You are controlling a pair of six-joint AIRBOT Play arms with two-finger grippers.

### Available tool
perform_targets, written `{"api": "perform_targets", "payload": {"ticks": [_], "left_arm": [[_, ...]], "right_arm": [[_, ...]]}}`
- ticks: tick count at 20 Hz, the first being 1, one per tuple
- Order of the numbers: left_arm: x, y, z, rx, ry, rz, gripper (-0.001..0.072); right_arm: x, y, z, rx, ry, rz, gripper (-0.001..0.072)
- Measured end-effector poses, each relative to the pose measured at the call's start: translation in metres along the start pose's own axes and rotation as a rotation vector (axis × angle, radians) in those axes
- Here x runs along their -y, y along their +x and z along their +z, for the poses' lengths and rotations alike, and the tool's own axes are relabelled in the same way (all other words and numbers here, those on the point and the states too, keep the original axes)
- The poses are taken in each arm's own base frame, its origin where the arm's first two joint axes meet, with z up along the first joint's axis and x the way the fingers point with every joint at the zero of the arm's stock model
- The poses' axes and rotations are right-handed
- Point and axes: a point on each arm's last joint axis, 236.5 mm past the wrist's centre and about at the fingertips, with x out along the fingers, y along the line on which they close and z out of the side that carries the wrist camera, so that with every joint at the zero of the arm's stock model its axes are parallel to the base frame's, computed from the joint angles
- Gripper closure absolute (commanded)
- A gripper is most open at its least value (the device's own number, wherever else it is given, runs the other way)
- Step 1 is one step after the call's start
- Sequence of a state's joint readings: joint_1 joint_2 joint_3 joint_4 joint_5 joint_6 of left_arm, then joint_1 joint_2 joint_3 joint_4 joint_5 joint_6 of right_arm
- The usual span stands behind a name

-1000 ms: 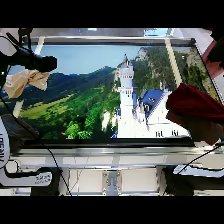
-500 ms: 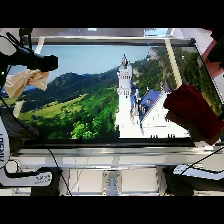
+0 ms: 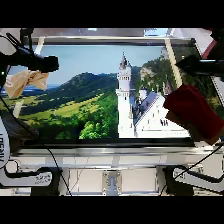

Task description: Fold the shirts.

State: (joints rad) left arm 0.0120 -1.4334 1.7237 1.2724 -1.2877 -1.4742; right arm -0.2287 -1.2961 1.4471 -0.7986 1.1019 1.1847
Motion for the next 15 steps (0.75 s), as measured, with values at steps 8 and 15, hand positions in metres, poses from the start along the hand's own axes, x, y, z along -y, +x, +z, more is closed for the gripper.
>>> {"api": "perform_targets", "payload": {"ticks": [8,15], "left_arm": [[0.002,-0.001,-0.017,-0.071,0.000,-0.008,0.0696],[0.002,-0.001,-0.019,-0.082,0.004,-0.009,0.0696]], "right_arm": [[-0.059,0.098,-0.075,-0.079,-0.309,-0.049,0.0305],[-0.028,0.102,-0.088,-0.132,-0.517,-0.189,0.0305]]}}
